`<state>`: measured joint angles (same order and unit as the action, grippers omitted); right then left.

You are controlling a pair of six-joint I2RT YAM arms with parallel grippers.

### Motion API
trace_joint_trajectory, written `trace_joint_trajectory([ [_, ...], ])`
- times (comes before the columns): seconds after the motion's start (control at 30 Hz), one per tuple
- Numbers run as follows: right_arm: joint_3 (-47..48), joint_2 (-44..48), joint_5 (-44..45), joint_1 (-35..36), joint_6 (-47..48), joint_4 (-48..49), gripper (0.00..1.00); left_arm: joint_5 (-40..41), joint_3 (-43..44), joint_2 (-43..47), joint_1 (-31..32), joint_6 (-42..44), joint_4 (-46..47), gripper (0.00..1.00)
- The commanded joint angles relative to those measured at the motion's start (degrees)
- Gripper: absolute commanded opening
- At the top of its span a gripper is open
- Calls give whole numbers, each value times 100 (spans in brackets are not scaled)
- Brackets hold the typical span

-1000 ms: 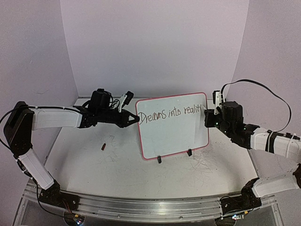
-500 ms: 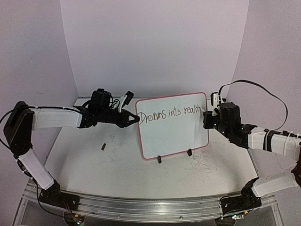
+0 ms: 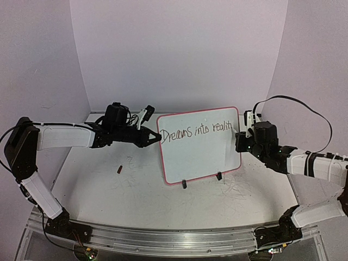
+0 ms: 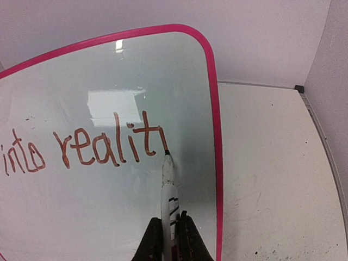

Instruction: Write a sentence on the whiteboard

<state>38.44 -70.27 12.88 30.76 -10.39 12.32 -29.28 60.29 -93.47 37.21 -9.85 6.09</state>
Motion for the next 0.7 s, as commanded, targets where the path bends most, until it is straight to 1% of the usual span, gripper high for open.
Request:
trace_joint_trajectory([
  [0.0,24,86,187,-32,-24,-43,0,77,-66,50,123,385,-229,0],
  [0.4,515,-244,227,-77,133,190,0,108,-85,89,127,405,-227,0],
  [0.67,462,-237,195,-87,122,162,0,114,-84,89,128,413,-227,0],
])
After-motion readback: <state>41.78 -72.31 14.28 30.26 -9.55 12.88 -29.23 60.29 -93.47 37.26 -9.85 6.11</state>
